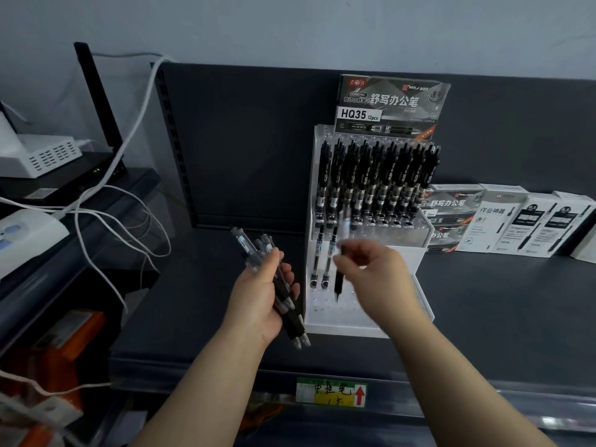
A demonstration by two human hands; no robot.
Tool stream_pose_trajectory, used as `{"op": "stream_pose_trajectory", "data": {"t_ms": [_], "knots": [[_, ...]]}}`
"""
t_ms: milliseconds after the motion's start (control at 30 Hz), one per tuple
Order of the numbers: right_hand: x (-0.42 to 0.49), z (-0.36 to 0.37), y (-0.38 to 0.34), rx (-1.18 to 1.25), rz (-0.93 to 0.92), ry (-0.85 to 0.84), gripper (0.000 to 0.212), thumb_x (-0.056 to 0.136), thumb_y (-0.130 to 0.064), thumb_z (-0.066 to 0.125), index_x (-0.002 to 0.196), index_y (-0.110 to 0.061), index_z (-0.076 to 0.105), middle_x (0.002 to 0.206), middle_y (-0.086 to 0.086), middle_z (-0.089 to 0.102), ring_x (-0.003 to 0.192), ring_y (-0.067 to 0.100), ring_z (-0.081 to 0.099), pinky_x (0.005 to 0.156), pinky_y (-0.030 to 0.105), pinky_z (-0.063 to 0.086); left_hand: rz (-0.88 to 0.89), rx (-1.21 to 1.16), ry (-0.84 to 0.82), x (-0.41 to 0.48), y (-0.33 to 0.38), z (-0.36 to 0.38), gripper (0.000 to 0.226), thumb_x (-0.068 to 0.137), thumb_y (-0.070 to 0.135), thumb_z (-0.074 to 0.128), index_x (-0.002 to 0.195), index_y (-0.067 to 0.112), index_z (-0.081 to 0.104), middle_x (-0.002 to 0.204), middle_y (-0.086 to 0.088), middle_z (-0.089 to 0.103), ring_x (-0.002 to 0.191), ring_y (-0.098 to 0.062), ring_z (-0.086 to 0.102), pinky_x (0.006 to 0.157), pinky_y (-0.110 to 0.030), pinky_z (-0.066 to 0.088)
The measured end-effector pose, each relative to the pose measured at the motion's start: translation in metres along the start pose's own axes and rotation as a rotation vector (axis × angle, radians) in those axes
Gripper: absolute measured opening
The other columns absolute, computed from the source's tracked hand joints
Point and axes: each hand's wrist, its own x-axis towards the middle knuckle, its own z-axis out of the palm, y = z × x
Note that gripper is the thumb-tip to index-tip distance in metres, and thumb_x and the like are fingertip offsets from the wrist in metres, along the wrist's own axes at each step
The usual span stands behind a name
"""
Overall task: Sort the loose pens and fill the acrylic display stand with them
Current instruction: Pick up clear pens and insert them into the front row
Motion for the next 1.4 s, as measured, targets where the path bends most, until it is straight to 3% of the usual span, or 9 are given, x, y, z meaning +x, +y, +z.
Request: {"op": "stream_pose_trajectory", "data": {"t_ms": [167, 300, 500, 767, 900, 1000, 1200, 1267, 1400], "knots": [[0.015, -0.010, 0.003, 0.034, 0.021, 0.163, 0.009, 0.085, -0.021, 0.067, 0.092, -0.015, 0.064, 0.076, -0.012, 0.062, 0.068, -0.002, 0.056, 0.055, 0.004, 0.042, 0.003, 0.041, -0.028, -0.001, -0.004, 0.004, 0.013, 0.088, 0.019, 0.063, 0.096, 0.010, 0.063, 0.069, 0.001, 0.059, 0.065, -0.012, 0.057, 0.063, -0.028, 0.050], [0.019, -0.001, 0.011, -0.023, 0.032, 0.141, 0.010, 0.085, -0.023, 0.068, 0.093, -0.019, 0.064, 0.076, -0.016, 0.061, 0.071, -0.005, 0.057, 0.063, 0.011, 0.046, 0.015, 0.064, -0.035, 0.000, -0.005, 0.007, 0.010, 0.088, 0.018, 0.064, 0.094, 0.011, 0.063, 0.068, 0.001, 0.059, 0.065, -0.012, 0.057, 0.062, -0.028, 0.050], [0.024, 0.007, 0.017, -0.064, 0.002, 0.141, 0.017, 0.085, -0.023, 0.067, 0.100, -0.015, 0.067, 0.072, -0.019, 0.058, 0.067, -0.008, 0.055, 0.056, 0.004, 0.042, 0.017, 0.073, -0.040, 0.002, -0.005, 0.005, 0.006, 0.087, 0.017, 0.064, 0.088, 0.013, 0.061, 0.065, 0.002, 0.059, 0.062, -0.011, 0.057, 0.061, -0.029, 0.050], [0.018, 0.017, 0.036, -0.312, 0.017, 0.035, 0.009, 0.086, -0.022, 0.065, 0.083, -0.014, 0.063, 0.067, -0.008, 0.059, 0.060, 0.008, 0.054, 0.050, 0.010, 0.037, 0.007, 0.072, -0.066, 0.001, -0.004, 0.002, 0.006, 0.087, 0.018, 0.065, 0.088, 0.012, 0.062, 0.063, 0.002, 0.060, 0.059, -0.010, 0.058, 0.059, -0.028, 0.050], [0.022, 0.018, 0.036, -0.410, 0.006, 0.003, 0.010, 0.087, -0.022, 0.064, 0.080, -0.016, 0.061, 0.069, -0.007, 0.056, 0.057, -0.001, 0.045, 0.044, 0.008, 0.030, 0.001, 0.073, -0.078, 0.000, -0.003, 0.001, 0.010, 0.087, 0.018, 0.065, 0.093, 0.011, 0.062, 0.065, 0.002, 0.060, 0.060, -0.010, 0.058, 0.057, -0.027, 0.050], [0.023, 0.017, 0.037, -0.431, -0.006, 0.008, 0.010, 0.087, -0.021, 0.063, 0.082, -0.012, 0.064, 0.070, -0.005, 0.057, 0.060, 0.006, 0.047, 0.047, 0.006, 0.027, -0.012, 0.069, -0.080, 0.000, -0.002, 0.000, 0.009, 0.087, 0.018, 0.064, 0.092, 0.011, 0.061, 0.064, 0.002, 0.060, 0.060, -0.010, 0.058, 0.057, -0.027, 0.050], [0.014, 0.014, 0.034, -0.292, 0.013, 0.068, 0.015, 0.084, -0.024, 0.067, 0.089, -0.019, 0.055, 0.082, -0.005, 0.057, 0.077, 0.012, 0.054, 0.062, 0.019, 0.037, -0.059, 0.047, -0.110, -0.003, -0.002, 0.000, 0.009, 0.087, 0.017, 0.063, 0.081, 0.011, 0.062, 0.062, 0.000, 0.062, 0.058, -0.011, 0.060, 0.055, -0.027, 0.051], [0.006, 0.011, 0.025, -0.219, -0.024, 0.131, 0.014, 0.085, -0.024, 0.065, 0.083, -0.021, 0.052, 0.078, -0.006, 0.056, 0.071, 0.007, 0.052, 0.058, 0.014, 0.036, -0.072, 0.028, -0.121, -0.004, -0.001, 0.002, 0.008, 0.087, 0.016, 0.063, 0.083, 0.009, 0.062, 0.063, -0.001, 0.064, 0.059, -0.013, 0.062, 0.058, -0.029, 0.053], [-0.011, 0.015, 0.002, -0.077, -0.035, -0.148, 0.011, 0.086, -0.026, 0.064, 0.076, -0.022, 0.064, 0.066, -0.007, 0.063, 0.055, 0.000, 0.053, 0.050, 0.009, 0.039, -0.057, 0.036, -0.148, -0.003, -0.002, 0.005, 0.010, 0.087, 0.016, 0.063, 0.091, 0.007, 0.062, 0.077, -0.006, 0.066, 0.075, -0.019, 0.064, 0.071, -0.036, 0.054]]}}
